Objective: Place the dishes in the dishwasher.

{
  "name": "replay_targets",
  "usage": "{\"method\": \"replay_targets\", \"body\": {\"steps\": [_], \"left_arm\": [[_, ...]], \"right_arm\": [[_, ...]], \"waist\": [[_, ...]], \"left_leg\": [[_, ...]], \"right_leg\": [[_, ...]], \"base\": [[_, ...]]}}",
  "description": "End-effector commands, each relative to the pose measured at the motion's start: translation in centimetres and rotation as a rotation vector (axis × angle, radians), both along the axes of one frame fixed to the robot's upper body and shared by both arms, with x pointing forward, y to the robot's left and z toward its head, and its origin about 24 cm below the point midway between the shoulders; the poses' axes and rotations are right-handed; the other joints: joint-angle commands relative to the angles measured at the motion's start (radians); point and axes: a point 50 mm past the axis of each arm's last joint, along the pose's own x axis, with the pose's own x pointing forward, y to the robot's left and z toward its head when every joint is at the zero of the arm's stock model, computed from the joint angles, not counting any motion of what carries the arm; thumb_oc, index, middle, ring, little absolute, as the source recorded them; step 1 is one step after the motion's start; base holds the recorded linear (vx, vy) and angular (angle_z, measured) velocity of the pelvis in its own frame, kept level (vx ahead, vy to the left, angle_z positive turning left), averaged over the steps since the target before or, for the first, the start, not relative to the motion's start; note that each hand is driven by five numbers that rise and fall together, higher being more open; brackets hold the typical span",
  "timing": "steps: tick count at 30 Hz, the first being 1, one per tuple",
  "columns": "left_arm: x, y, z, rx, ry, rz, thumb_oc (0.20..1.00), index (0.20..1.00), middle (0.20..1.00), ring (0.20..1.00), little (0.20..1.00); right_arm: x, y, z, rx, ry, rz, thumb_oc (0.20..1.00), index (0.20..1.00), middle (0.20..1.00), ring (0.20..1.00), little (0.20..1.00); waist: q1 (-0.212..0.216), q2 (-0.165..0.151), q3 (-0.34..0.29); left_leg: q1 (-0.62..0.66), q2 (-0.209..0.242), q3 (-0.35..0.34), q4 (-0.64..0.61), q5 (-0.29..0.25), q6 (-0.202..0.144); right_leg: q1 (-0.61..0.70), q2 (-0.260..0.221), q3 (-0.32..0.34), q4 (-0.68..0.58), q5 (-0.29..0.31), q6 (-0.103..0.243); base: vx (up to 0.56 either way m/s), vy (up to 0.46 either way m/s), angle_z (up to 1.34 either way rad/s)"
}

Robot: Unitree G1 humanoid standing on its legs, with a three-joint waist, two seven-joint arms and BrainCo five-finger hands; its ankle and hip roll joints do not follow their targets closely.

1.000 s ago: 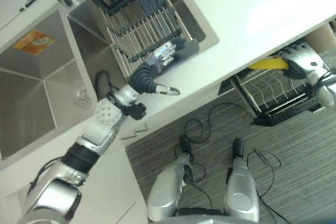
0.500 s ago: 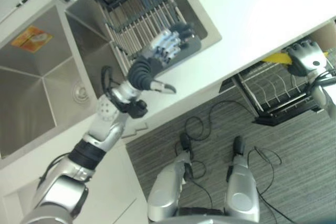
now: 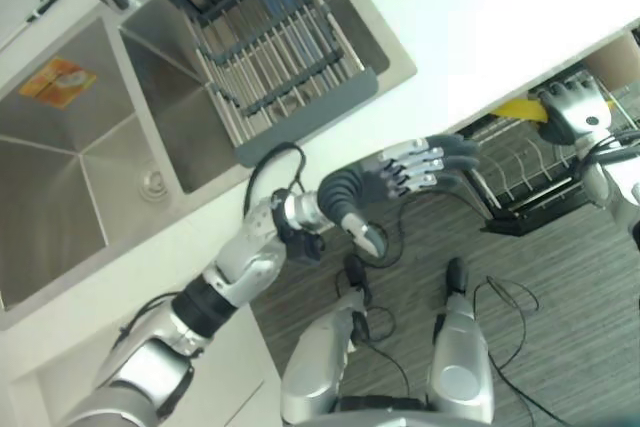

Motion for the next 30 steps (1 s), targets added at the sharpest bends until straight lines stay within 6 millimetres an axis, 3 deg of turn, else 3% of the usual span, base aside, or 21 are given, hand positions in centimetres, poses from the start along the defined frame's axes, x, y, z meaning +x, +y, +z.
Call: {"method": "replay_targets", "body": {"steps": [1,5,7,8,16,17,22,25,28,30], "left_arm": [[-1.3,-1.9,-2.3,-0.02,0.212,-0.161,1.0,1.0,1.0,1.0,1.0],[-2.6,-3.0,-7.2,0.095,0.44,-0.163,1.0,1.0,1.0,1.0,1.0],[-2.7,-3.0,-8.3,0.137,0.483,-0.152,1.0,1.0,1.0,1.0,1.0],[-2.9,-2.8,-12.0,0.272,0.577,-0.128,1.0,1.0,1.0,1.0,1.0],[-5.2,-0.6,-19.2,0.646,0.503,-0.112,1.0,1.0,1.0,1.0,1.0],[-6.5,0.0,-21.4,0.76,0.538,-0.132,1.0,1.0,1.0,1.0,1.0],[-7.1,0.8,-23.3,0.816,0.55,-0.041,1.0,1.0,1.0,1.0,1.0],[-5.7,1.9,-24.1,0.814,0.586,0.172,1.0,1.0,1.0,1.0,1.0],[-4.2,3.9,-24.9,0.875,0.582,0.375,1.0,1.0,1.0,1.0,1.0],[-2.6,7.0,-25.4,0.954,0.573,0.604,1.0,1.0,1.0,1.0,1.0]], "right_arm": [[0.7,1.9,7.5,0.015,-0.285,0.085,0.2,0.2,0.2,0.2,0.2],[0.6,2.0,7.7,0.019,-0.296,0.088,0.2,0.2,0.2,0.2,0.2],[0.5,2.0,7.8,0.02,-0.299,0.092,0.2,0.2,0.2,0.2,0.2],[0.6,2.2,8.1,0.02,-0.299,0.105,0.2,0.2,0.2,0.2,0.2],[0.9,3.5,9.0,0.019,-0.306,0.15,0.2,0.2,0.2,0.2,0.2],[1.2,4.1,9.2,0.018,-0.31,0.169,0.2,0.2,0.2,0.2,0.2],[1.7,5.2,9.3,0.024,-0.304,0.195,0.2,0.2,0.2,0.2,0.2],[1.9,5.5,9.2,0.038,-0.301,0.195,0.2,0.2,0.2,0.2,0.2],[2.0,5.8,9.1,0.047,-0.301,0.192,0.2,0.2,0.2,0.2,0.2],[1.9,6.2,9.5,0.054,-0.338,0.193,0.2,0.2,0.2,0.2,0.2]], "waist": [[0.013,0.017,-0.017],[0.014,0.019,-0.013],[0.013,0.018,-0.013],[0.011,0.015,-0.013],[0.003,0.007,-0.013],[0.0,0.005,-0.013],[-0.005,-0.004,-0.013],[0.005,-0.014,-0.013],[0.018,-0.024,-0.013],[0.031,-0.03,-0.013]], "left_leg": [[0.008,0.047,-0.028,0.125,-0.157,-0.073],[0.005,0.05,-0.026,0.127,-0.159,-0.069],[0.005,0.051,-0.025,0.128,-0.159,-0.069],[0.006,0.054,-0.022,0.131,-0.162,-0.069],[0.001,0.065,-0.016,0.14,-0.166,-0.072],[0.0,0.069,-0.014,0.14,-0.167,-0.07],[0.0,0.077,-0.009,0.141,-0.167,-0.07],[-0.013,0.084,-0.014,0.155,-0.17,-0.067],[-0.028,0.088,-0.025,0.167,-0.168,-0.067],[-0.054,0.091,-0.04,0.183,-0.163,-0.071]], "right_leg": [[-0.121,-0.044,-0.031,0.146,-0.041,0.021],[-0.123,-0.043,-0.031,0.145,-0.04,0.019],[-0.123,-0.043,-0.031,0.145,-0.04,0.018],[-0.124,-0.043,-0.03,0.15,-0.042,0.018],[-0.126,-0.039,-0.022,0.15,-0.045,0.024],[-0.13,-0.036,-0.017,0.154,-0.047,0.027],[-0.13,-0.031,-0.011,0.154,-0.05,0.029],[-0.135,-0.027,-0.008,0.159,-0.054,0.025],[-0.143,-0.023,-0.01,0.166,-0.055,0.02],[-0.162,-0.021,-0.012,0.177,-0.057,0.016]], "base": [[0.0,0.0,0.0],[0.0,0.0,0.0],[-0.01,-0.003,-0.03],[0.0,0.0,0.0],[0.0,0.002,-0.03],[0.0,0.001,-0.09],[0.01,-0.012,-0.07],[0.01,-0.085,-0.03],[0.01,-0.091,-0.05],[0.01,-0.08,-0.04]]}}
